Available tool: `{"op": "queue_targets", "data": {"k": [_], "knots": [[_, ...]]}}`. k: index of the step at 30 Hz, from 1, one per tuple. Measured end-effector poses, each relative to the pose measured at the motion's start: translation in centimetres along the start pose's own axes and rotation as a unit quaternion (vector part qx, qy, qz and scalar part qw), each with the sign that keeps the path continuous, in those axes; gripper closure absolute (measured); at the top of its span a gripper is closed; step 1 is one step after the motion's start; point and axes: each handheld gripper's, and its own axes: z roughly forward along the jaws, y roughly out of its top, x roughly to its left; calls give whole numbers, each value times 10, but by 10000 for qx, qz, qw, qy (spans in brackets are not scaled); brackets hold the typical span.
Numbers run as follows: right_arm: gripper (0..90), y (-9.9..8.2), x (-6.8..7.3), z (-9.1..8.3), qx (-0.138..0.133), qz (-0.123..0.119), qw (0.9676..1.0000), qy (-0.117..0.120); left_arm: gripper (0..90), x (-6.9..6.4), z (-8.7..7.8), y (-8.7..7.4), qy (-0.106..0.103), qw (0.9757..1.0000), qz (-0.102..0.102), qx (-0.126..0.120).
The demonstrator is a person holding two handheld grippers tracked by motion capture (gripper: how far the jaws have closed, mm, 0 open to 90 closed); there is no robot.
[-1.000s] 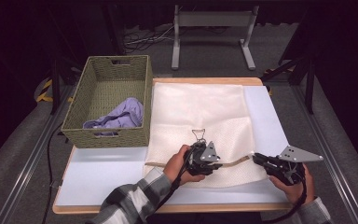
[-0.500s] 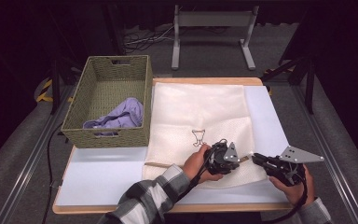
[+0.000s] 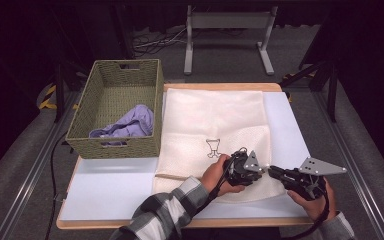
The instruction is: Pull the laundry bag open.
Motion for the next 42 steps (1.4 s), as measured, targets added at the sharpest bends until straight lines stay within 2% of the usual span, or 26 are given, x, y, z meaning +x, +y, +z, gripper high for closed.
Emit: {"op": "queue_targets", "data": {"k": [3, 8, 13, 17, 19, 22, 33, 35, 40, 42], "knots": [[833, 0, 0, -1, 4, -28, 10000, -18, 804, -2, 1, 3, 47, 10000, 67, 42], [833, -1, 1, -1, 10, -35, 10000, -32, 820, 1, 0, 5, 50, 10000, -78, 23], [832, -2, 1, -2, 34, -127, 9999, -94, 823, -2, -3, 7, 185, 9996, 131, 160], [832, -3, 1, -1, 74, -129, 9998, -126, 823, -3, -3, 7, 185, 9996, 127, 193], [833, -3, 1, 0, 134, -148, 9997, -167, 824, -3, -2, 7, 166, 9994, 180, 251], [836, -4, 2, 0, 173, -168, 9994, -235, 825, 0, -1, 3, 65, 9997, 89, 230], [840, -5, 4, 0, 164, -169, 9992, -337, 826, 2, 1, -1, -64, 9997, 6, 226], [841, -5, 3, 1, 179, -163, 9991, -335, 827, 2, 1, -3, -49, 9995, 60, 308], [842, -6, 2, -2, 133, -128, 9990, -399, 826, 5, 0, -8, -114, 9993, -22, 362], [841, -6, 2, -2, 135, -118, 9989, -430, 826, 5, 0, -9, -113, 9991, 14, 408]]}}
